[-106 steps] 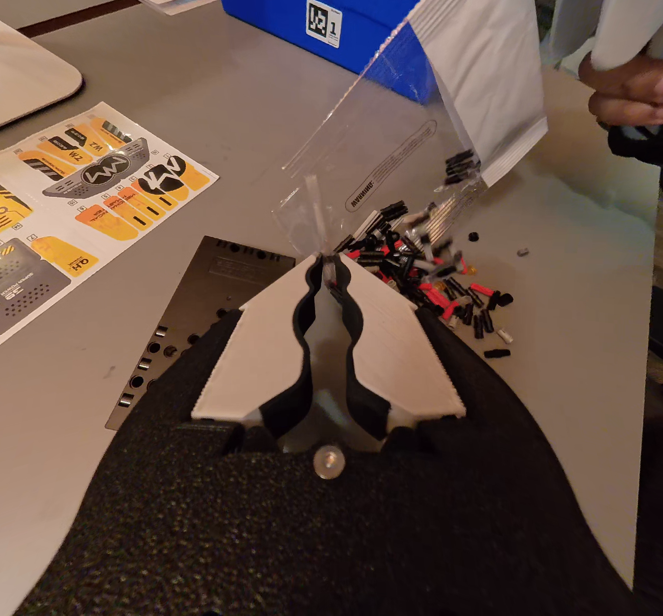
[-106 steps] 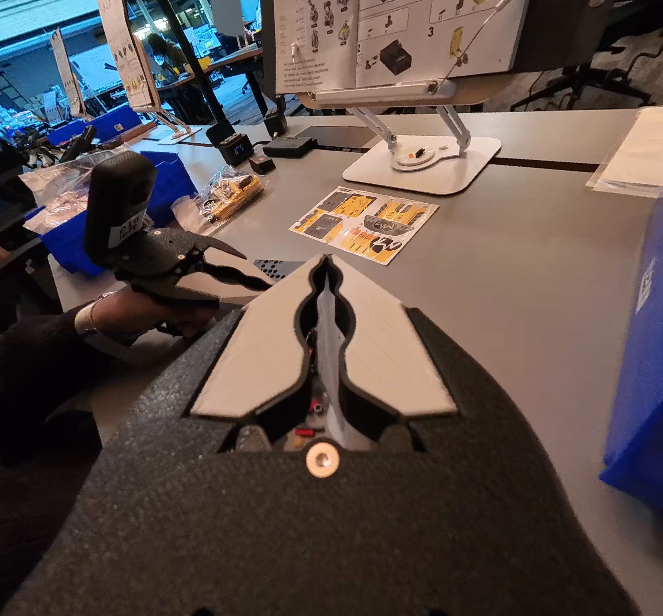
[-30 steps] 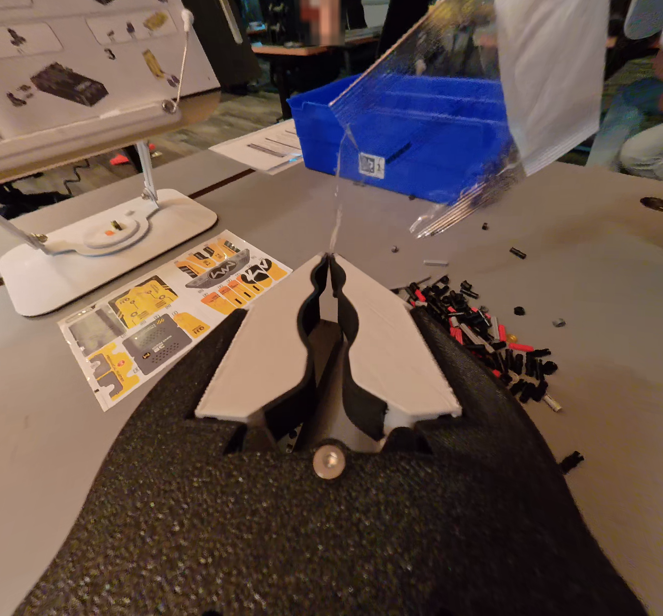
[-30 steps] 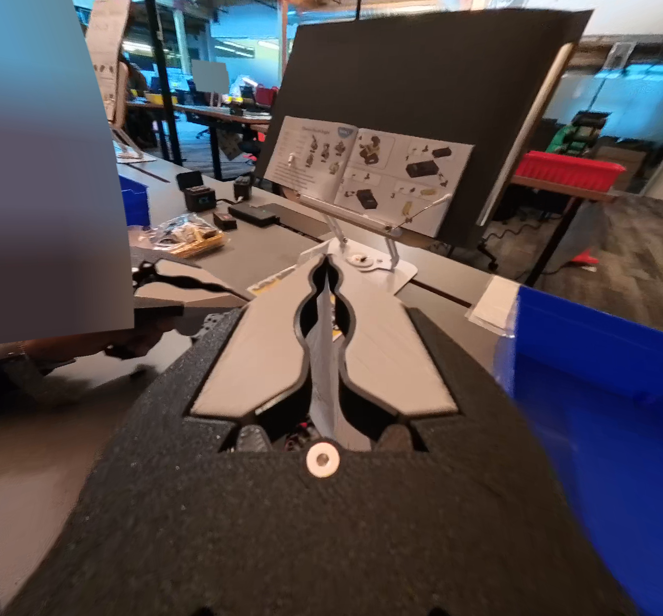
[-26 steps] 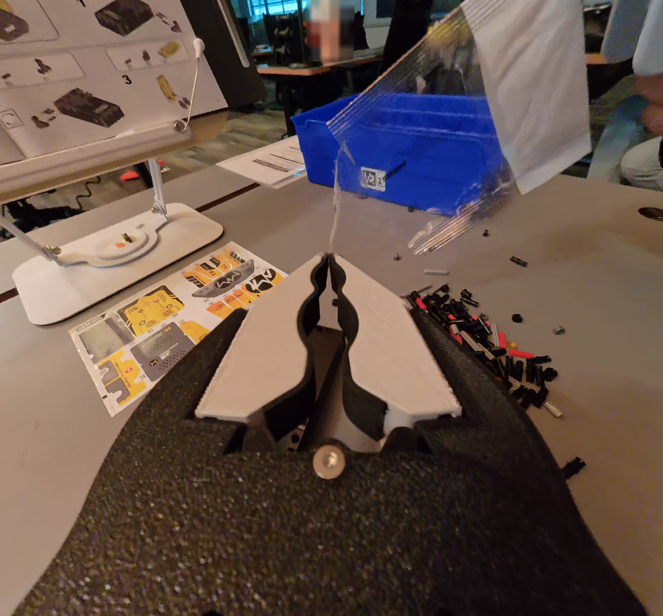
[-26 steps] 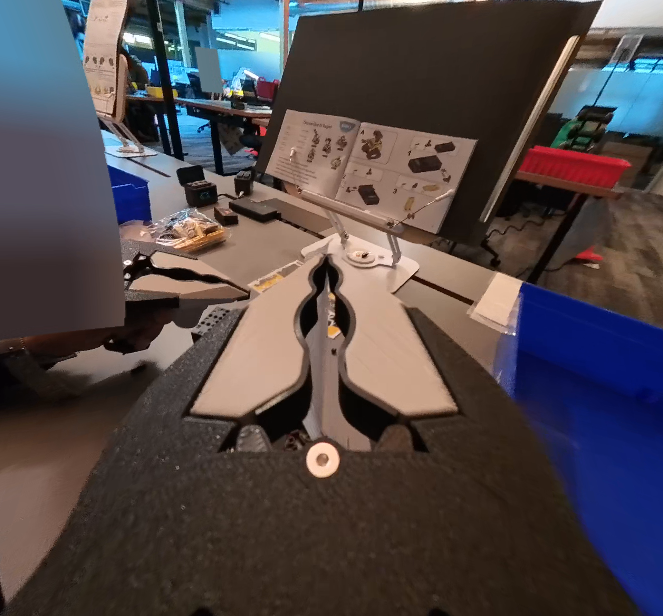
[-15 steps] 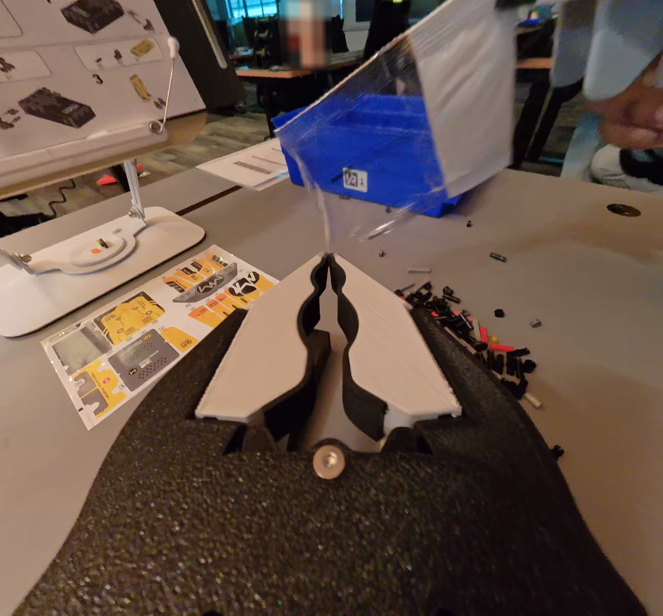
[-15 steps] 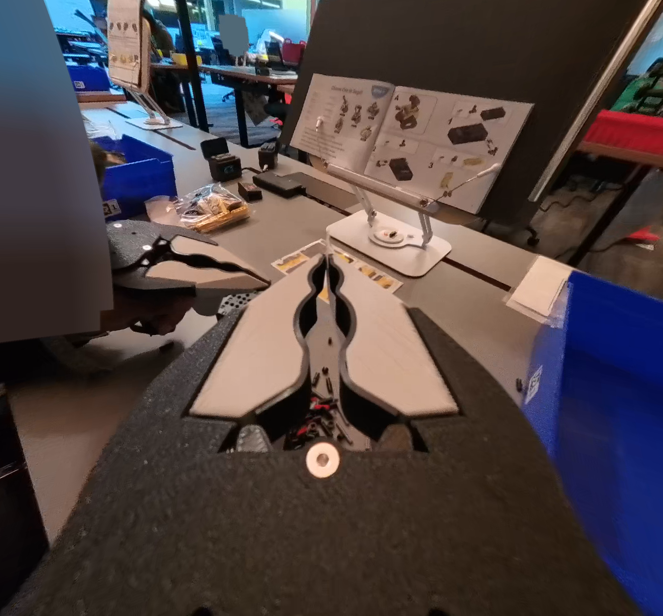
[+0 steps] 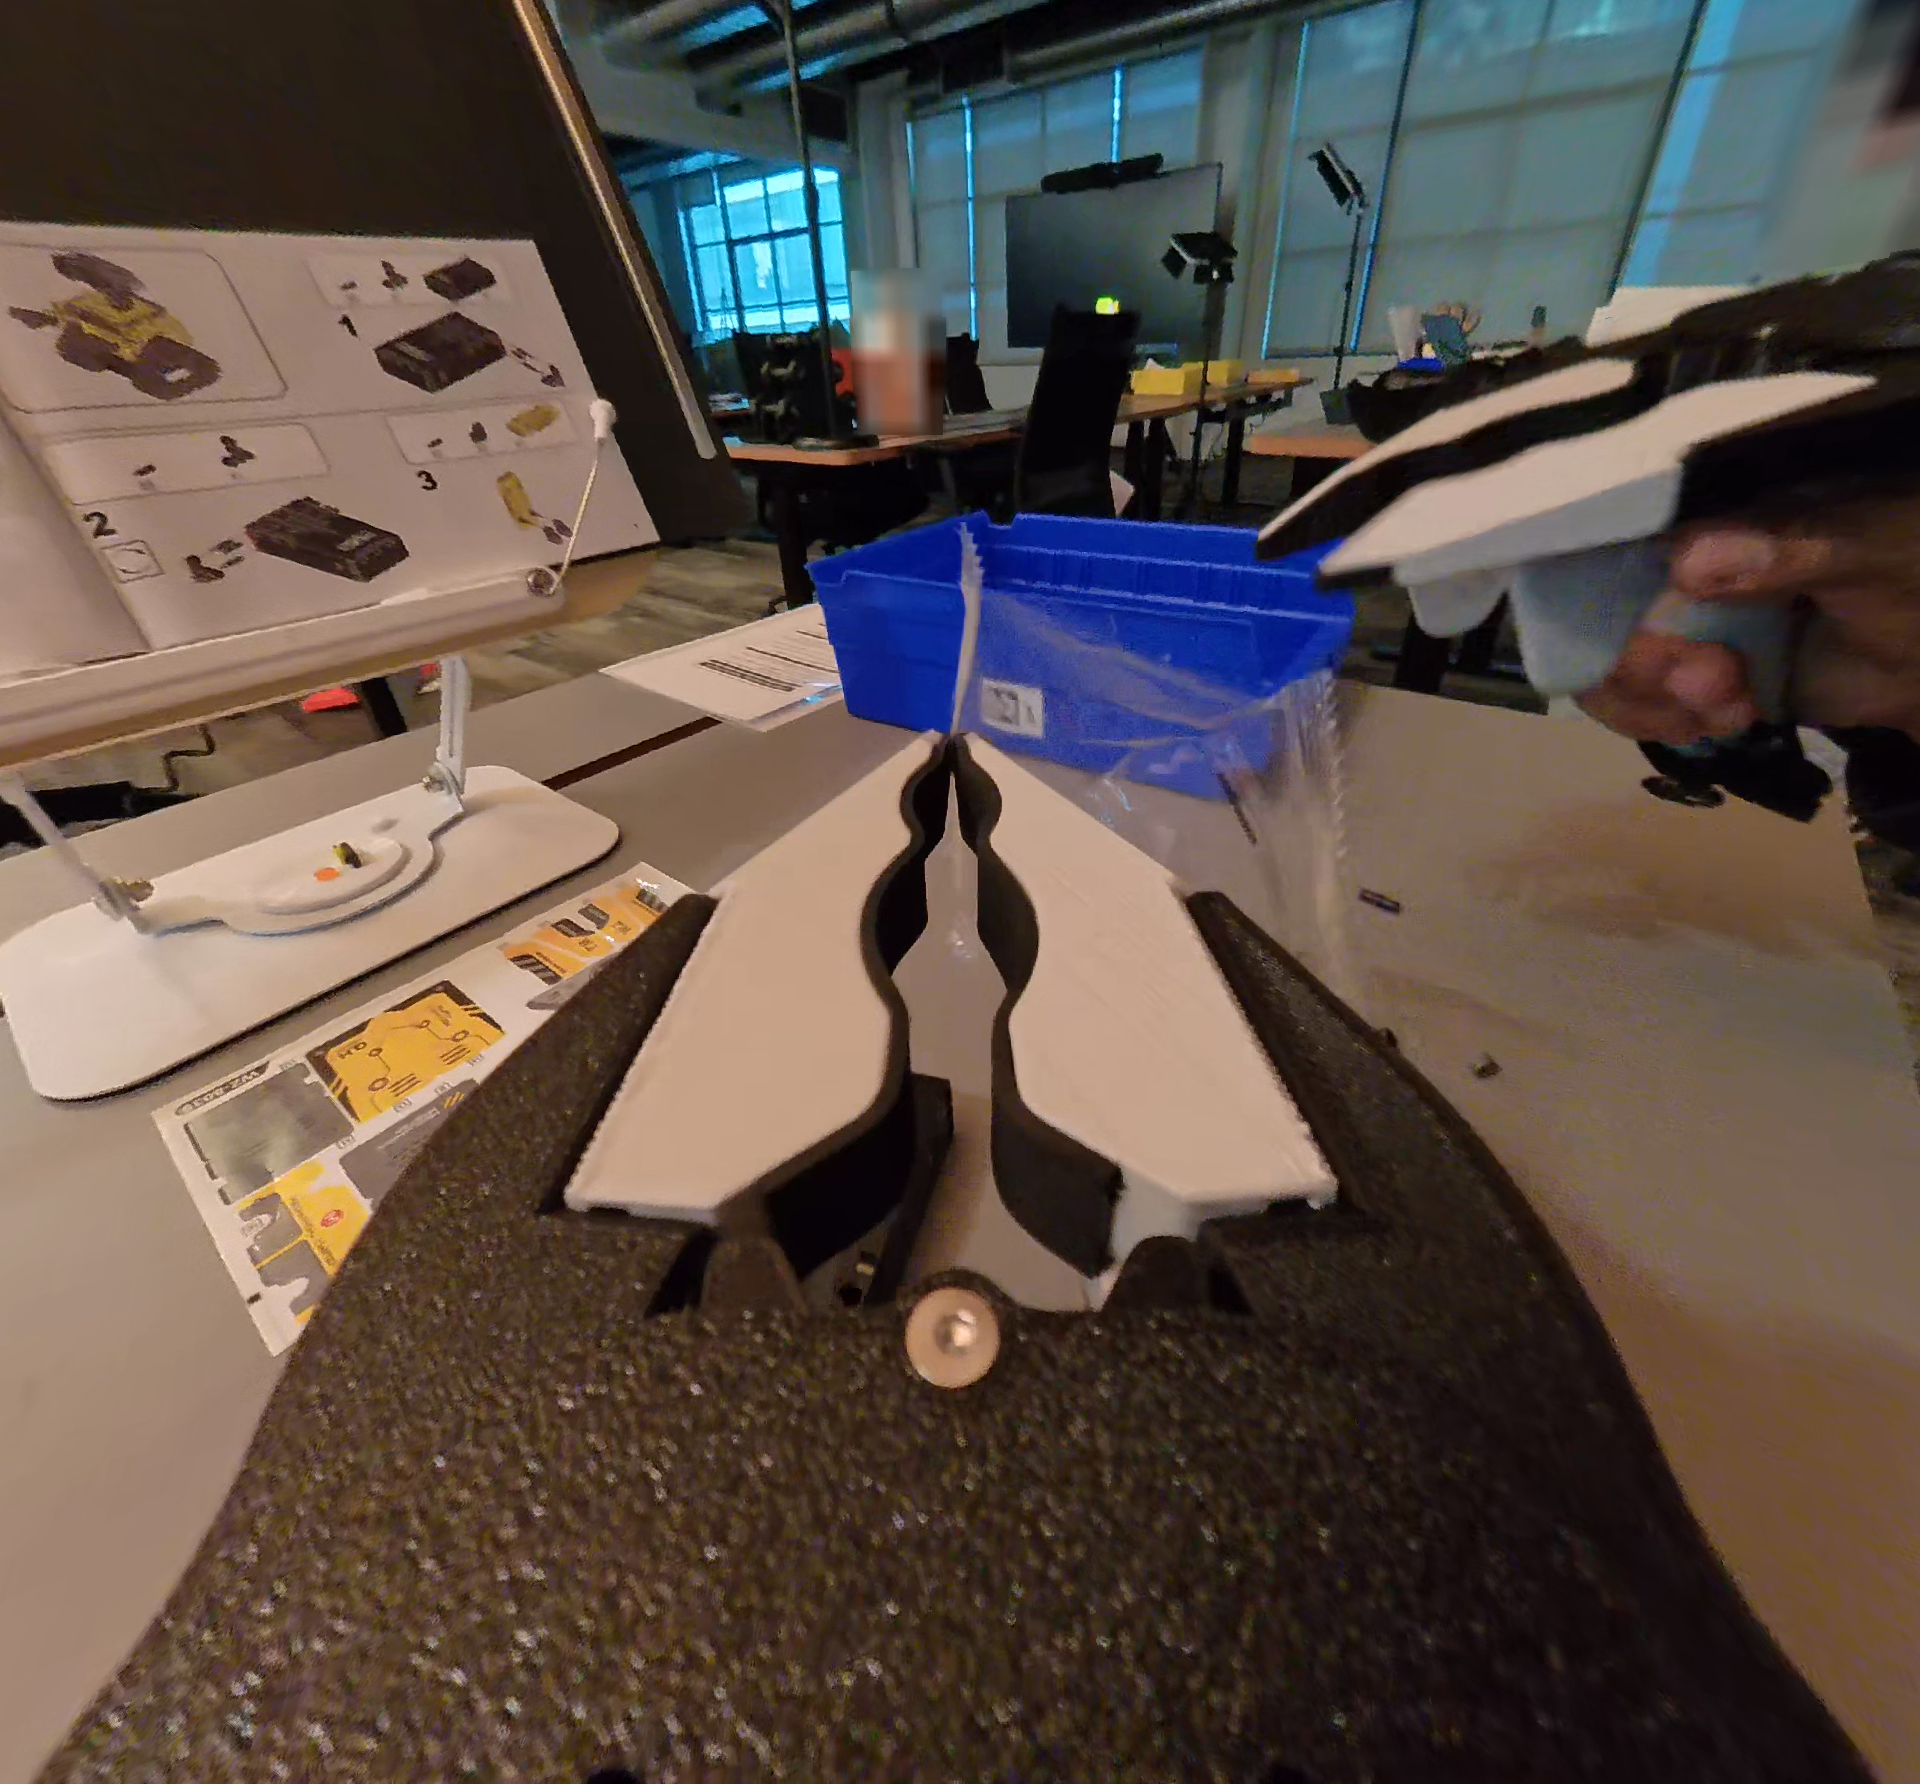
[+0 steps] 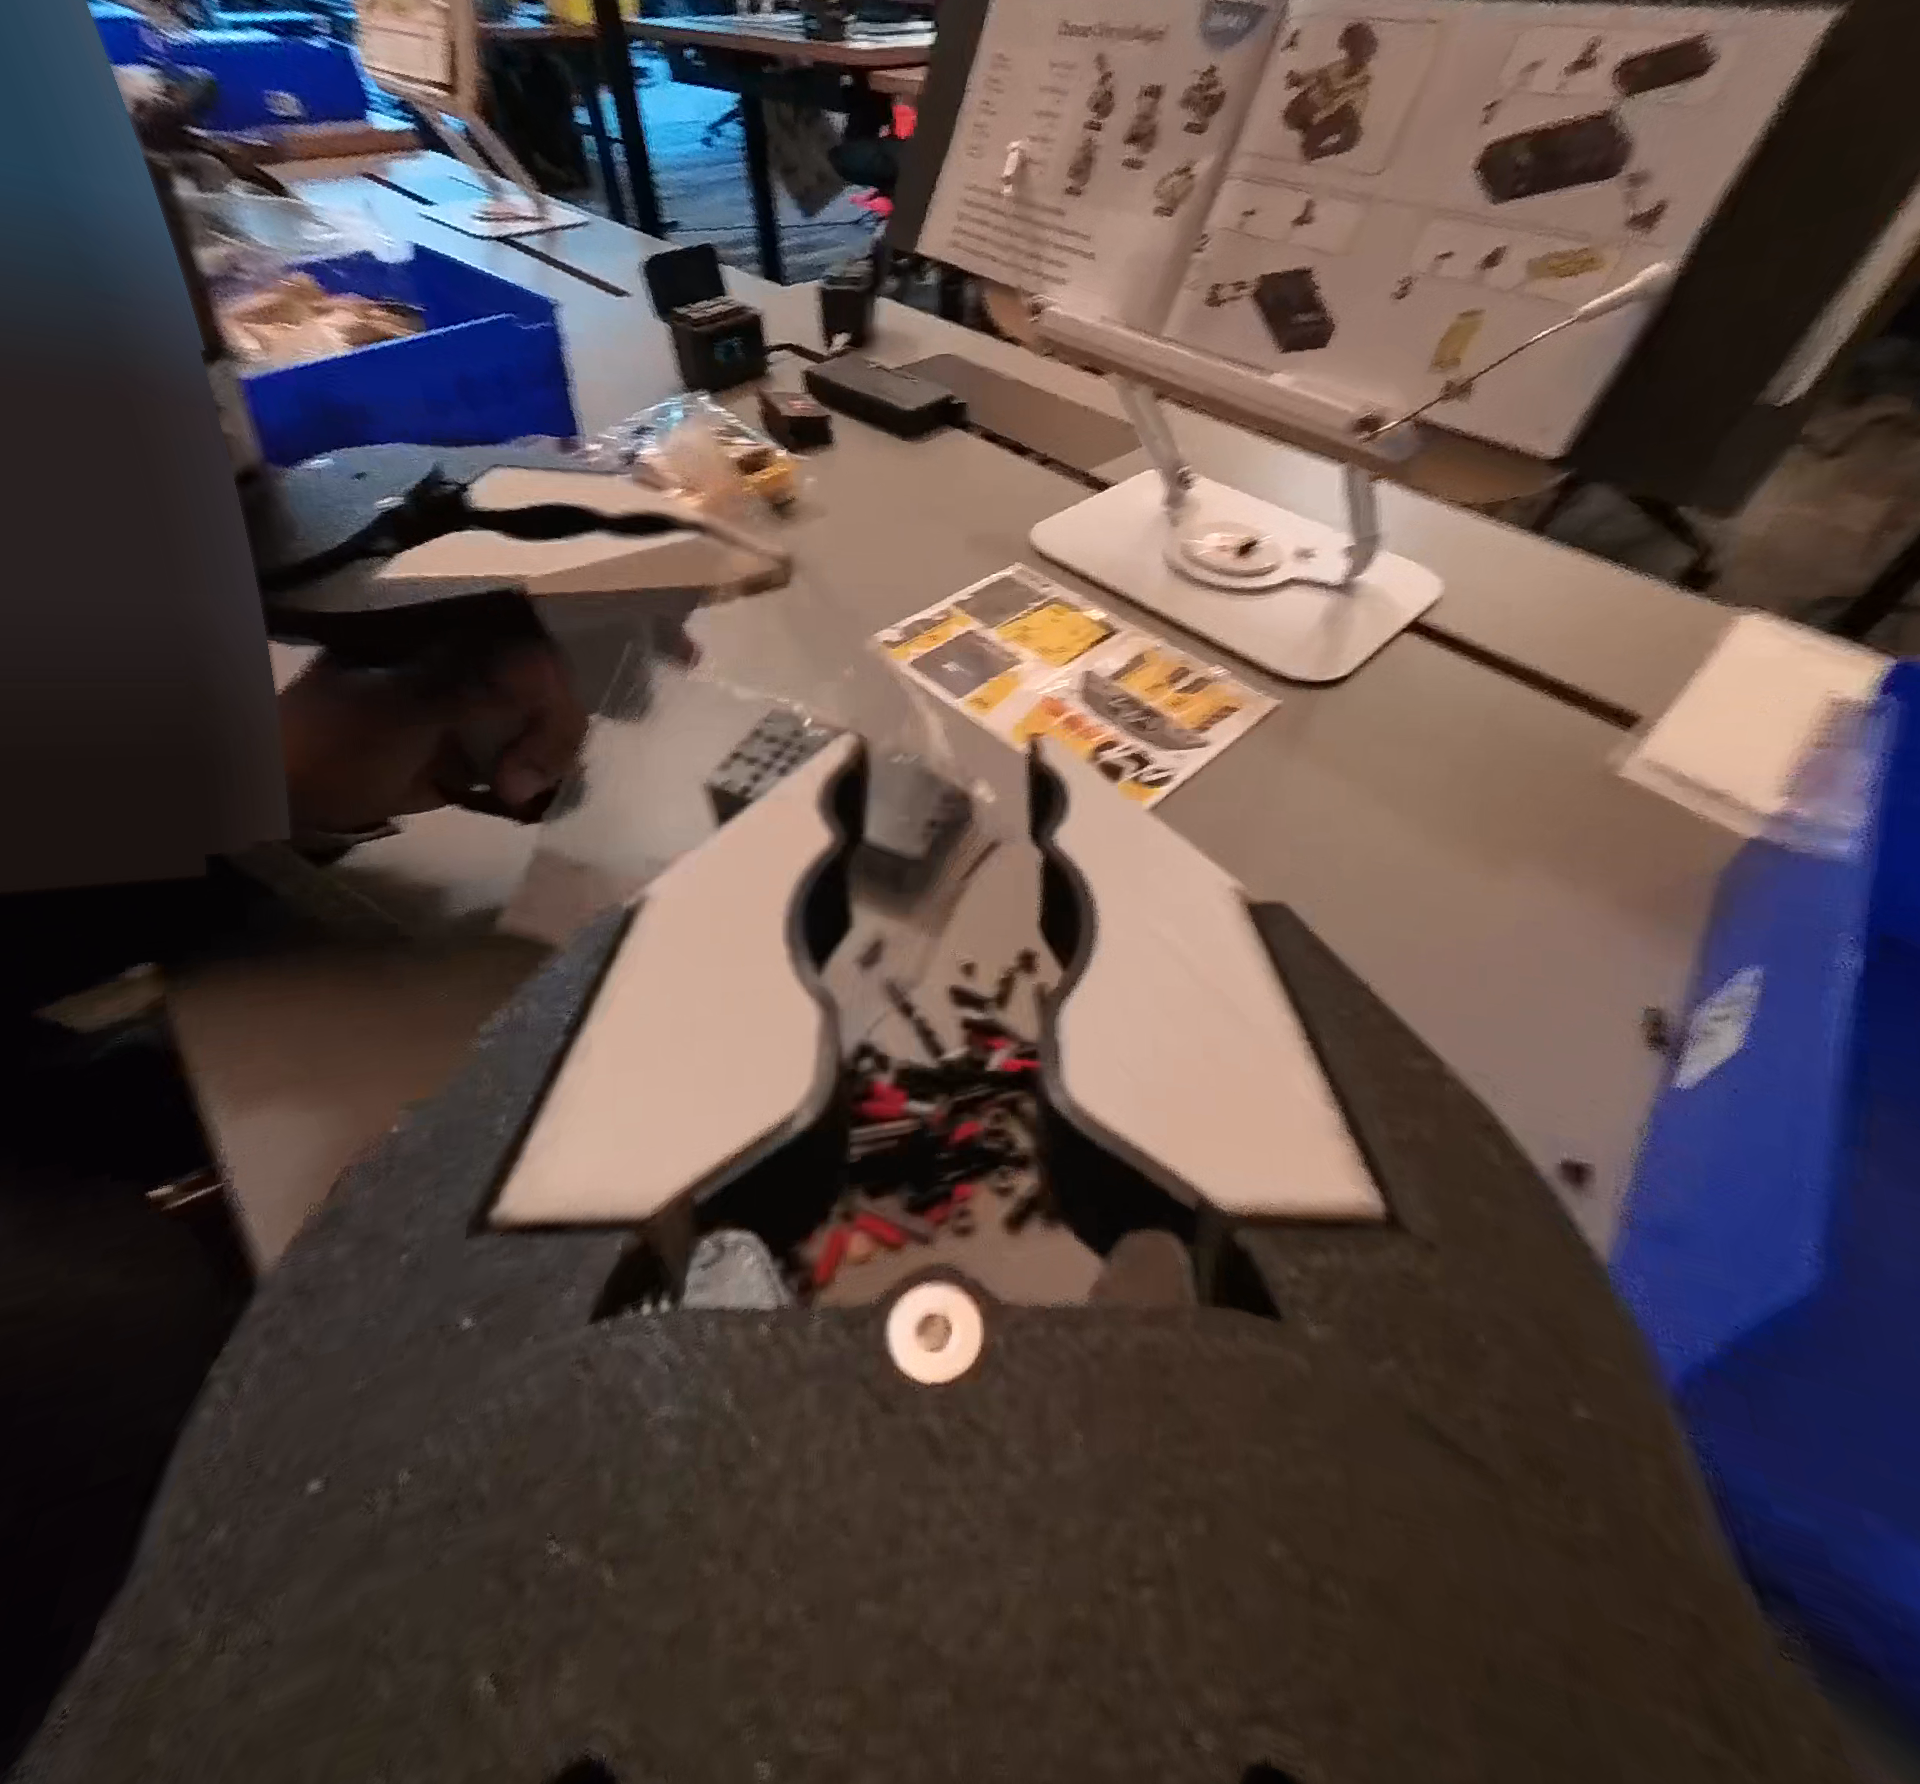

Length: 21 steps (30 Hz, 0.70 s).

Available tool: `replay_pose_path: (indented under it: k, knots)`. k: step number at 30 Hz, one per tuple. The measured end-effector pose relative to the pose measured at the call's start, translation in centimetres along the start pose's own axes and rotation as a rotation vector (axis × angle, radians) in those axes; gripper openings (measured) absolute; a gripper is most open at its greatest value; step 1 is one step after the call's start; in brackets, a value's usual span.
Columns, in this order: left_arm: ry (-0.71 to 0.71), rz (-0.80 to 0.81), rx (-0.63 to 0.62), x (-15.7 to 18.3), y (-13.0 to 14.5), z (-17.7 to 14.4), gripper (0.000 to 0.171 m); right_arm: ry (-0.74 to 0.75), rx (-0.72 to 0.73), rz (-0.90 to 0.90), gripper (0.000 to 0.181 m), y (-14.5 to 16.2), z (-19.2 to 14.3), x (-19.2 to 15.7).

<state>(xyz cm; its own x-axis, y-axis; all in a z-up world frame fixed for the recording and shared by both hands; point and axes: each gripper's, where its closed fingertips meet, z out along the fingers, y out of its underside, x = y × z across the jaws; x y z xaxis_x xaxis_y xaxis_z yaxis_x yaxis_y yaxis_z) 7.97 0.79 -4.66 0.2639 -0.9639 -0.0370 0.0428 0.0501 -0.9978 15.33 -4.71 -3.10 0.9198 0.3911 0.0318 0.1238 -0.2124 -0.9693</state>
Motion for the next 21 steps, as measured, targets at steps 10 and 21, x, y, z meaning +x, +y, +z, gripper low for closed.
replay_pose_path:
  k: [10,21]
  knots:
    - [0.154,-0.285,0.210,1.1,-5.4,-2.2,0.000,-0.082,-0.081,-0.011,0.071,4.5,1.6,-4.7]
    - [0.361,-0.638,0.209,0.8,-5.1,-2.9,0.000,-0.270,0.005,0.100,0.023,3.3,3.6,-7.8]
